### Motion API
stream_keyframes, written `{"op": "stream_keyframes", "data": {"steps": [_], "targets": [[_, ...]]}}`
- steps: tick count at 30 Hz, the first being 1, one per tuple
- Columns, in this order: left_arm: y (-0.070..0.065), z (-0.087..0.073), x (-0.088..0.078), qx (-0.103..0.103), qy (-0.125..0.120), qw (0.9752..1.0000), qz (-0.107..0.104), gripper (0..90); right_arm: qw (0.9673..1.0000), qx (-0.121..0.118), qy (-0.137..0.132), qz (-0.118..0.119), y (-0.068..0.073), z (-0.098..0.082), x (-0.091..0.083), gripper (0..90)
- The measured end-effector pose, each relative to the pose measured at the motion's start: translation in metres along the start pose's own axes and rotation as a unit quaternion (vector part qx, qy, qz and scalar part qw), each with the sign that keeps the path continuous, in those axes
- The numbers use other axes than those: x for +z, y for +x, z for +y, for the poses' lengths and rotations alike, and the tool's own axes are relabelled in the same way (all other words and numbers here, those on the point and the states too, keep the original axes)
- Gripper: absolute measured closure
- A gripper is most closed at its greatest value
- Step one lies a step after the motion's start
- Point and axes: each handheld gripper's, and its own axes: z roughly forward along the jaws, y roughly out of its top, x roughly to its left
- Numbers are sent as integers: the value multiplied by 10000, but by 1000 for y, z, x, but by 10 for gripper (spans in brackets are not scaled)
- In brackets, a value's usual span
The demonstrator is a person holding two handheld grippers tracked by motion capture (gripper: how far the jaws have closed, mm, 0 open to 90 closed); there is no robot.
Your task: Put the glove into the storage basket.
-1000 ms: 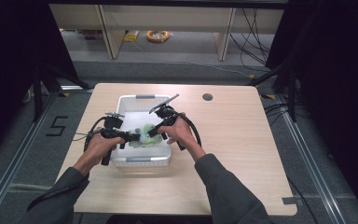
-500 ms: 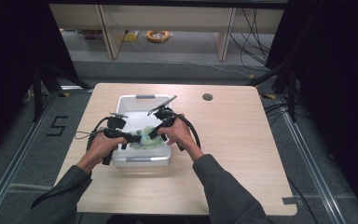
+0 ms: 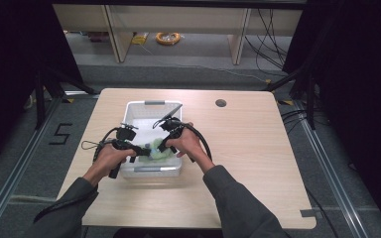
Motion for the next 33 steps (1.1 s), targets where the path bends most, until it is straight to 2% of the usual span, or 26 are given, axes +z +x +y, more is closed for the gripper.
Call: {"op": "stream_keyframes", "data": {"steps": [4, 6, 7, 11, 12, 16, 20, 24, 29, 33], "targets": [[0, -2, 3, -20, 34, 10000, 70, 604, 9997, -202, 43, -107, 1, 1, 2, 616], [1, -2, 4, -89, 45, 9999, 90, 547, 9995, -234, 108, -156, 3, 2, 2, 606], [1, -2, 4, -126, 15, 9999, 92, 519, 9990, -320, 141, -264, 3, 2, 4, 582], [0, 0, -1, -163, -112, 9995, 232, 458, 9986, -365, 184, -337, 4, 3, 4, 539], [0, 1, -3, -173, -158, 9994, 260, 429, 9978, -439, 200, -460, 4, 4, 4, 482], [0, 3, -8, -221, -272, 9989, 324, 408, 9972, -451, 135, -580, 4, 6, 2, 459], [-2, 3, -13, -229, -436, 9981, 375, 406, 9974, -491, 36, -527, 4, 9, -5, 455], [-4, 3, -18, -225, -417, 9984, 318, 379, 9976, -481, -136, -470, 4, 11, -13, 453], [-11, 1, -29, -250, -640, 9973, 241, 364, 9974, -496, -329, -397, 2, 9, -24, 443], [-18, -1, -37, -175, -787, 9966, 144, 348, 9973, -402, -556, -262, 3, 4, -39, 425]]}}
